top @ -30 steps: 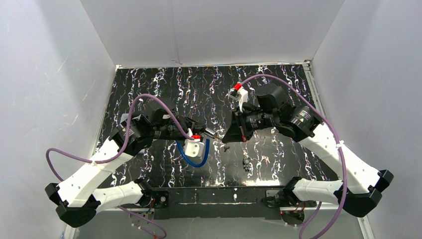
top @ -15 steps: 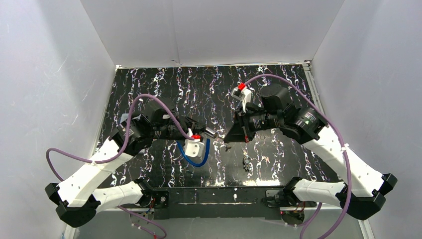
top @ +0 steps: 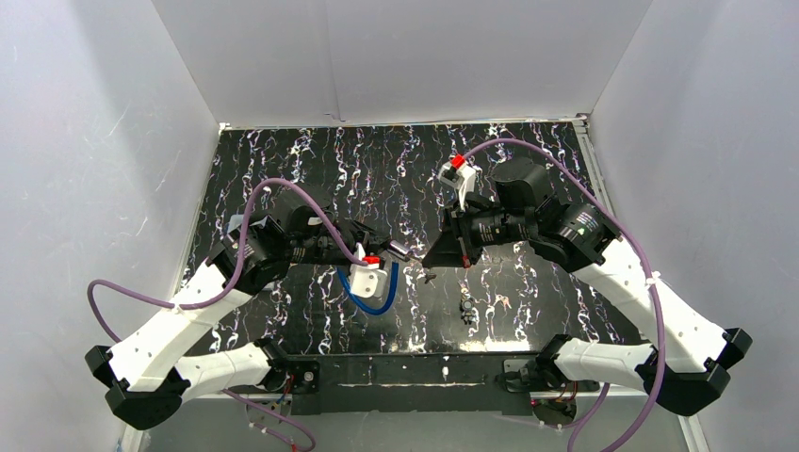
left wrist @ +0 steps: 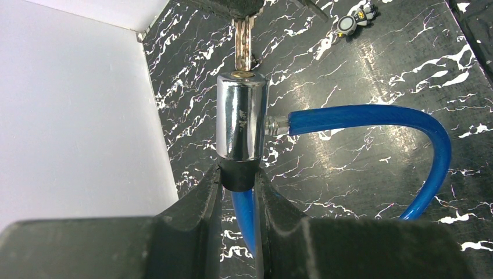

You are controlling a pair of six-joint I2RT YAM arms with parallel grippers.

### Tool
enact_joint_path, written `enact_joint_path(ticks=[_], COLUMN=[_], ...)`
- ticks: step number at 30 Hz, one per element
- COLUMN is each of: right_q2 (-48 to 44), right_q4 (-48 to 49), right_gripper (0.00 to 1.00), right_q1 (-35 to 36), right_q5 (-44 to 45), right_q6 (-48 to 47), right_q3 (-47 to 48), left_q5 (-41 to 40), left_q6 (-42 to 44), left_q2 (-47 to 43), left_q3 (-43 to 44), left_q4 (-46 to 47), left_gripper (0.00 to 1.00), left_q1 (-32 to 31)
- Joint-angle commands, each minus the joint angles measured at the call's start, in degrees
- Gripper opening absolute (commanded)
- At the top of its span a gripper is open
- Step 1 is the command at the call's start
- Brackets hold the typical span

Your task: Unlock with the key

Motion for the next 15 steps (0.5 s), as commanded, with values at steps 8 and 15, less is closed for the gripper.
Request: enact_joint_path(ticks=[8,15], right_q2=[-0.5,-0.8], right_q4=[3.4,4.5], right_gripper=[0.01,0.01], right_q1=[-0.2,-0.7], right_q5=[0.6,0.0], right_q6=[0.2,0.6], right_q3=[-2.0,-2.3], left_q5=[1.2,1.2], left_q6=[0.4,0.6], left_q2=[-1.7,-1.8], left_q3=[1.2,1.0], left_q4=[1.8,1.8], left_gripper=[0.00,0.00], left_q1=[-0.3,-0.3])
